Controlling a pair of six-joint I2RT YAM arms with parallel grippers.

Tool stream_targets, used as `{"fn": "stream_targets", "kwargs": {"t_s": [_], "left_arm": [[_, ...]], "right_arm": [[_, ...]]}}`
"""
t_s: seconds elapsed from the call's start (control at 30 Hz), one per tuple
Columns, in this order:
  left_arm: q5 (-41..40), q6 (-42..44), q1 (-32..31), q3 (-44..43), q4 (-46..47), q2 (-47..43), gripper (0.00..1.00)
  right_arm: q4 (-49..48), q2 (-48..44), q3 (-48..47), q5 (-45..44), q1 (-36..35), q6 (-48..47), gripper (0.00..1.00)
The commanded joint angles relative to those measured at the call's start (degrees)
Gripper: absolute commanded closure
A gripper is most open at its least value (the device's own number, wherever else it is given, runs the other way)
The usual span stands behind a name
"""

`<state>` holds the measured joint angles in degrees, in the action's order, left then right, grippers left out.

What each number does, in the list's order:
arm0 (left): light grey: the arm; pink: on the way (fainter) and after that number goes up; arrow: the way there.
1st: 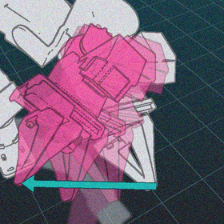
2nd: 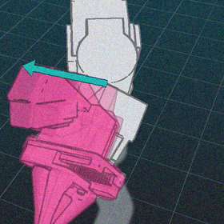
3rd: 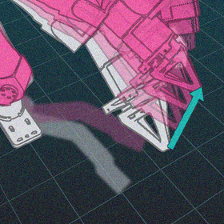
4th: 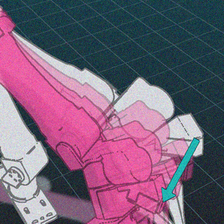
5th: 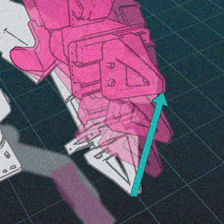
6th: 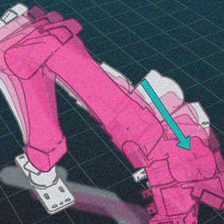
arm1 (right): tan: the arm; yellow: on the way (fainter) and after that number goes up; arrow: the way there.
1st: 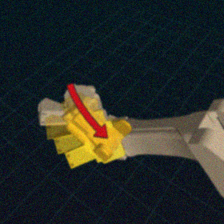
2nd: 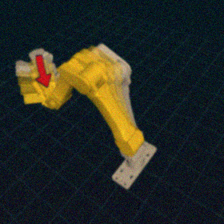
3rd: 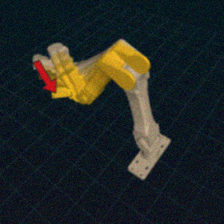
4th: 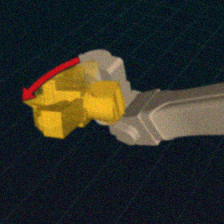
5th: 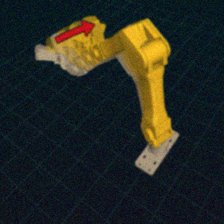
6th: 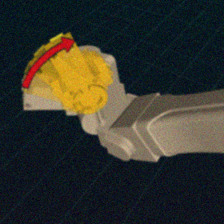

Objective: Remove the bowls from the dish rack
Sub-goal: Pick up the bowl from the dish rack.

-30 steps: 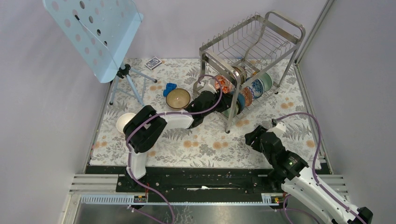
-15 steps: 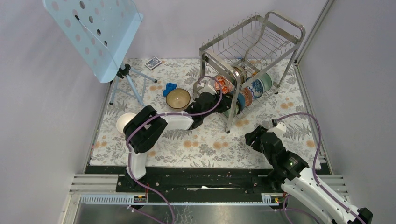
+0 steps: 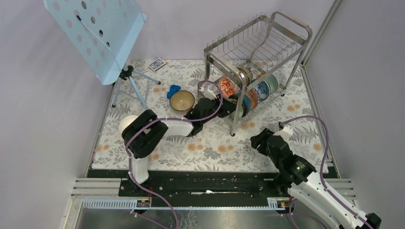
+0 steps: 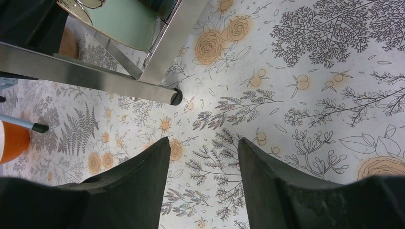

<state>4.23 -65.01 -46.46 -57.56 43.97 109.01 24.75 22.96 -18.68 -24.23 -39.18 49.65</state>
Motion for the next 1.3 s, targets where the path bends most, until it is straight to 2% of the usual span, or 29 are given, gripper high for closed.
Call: {"fn": "stream_targets", "kwargs": {"t_s": [0.0, 0.43, 1.27], "left_arm": [[-0.4, -0.1, 1.8, 1.7, 6.6, -3.4, 1.00], [1.4, -4.4, 3.6, 5.6, 20.8, -2.1, 1.00], [3.1, -7.9, 6.1, 13.5, 35.4, -4.1, 1.00]], "right_arm": [[-1.3, -0.5, 0.3, 0.3, 0.4, -1.0, 0.39], [-1.5, -1.6, 0.7, 0.6, 0.4, -1.3, 0.39], [-1.6, -2.5, 0.8, 1.1, 0.4, -1.7, 0.40]]}}
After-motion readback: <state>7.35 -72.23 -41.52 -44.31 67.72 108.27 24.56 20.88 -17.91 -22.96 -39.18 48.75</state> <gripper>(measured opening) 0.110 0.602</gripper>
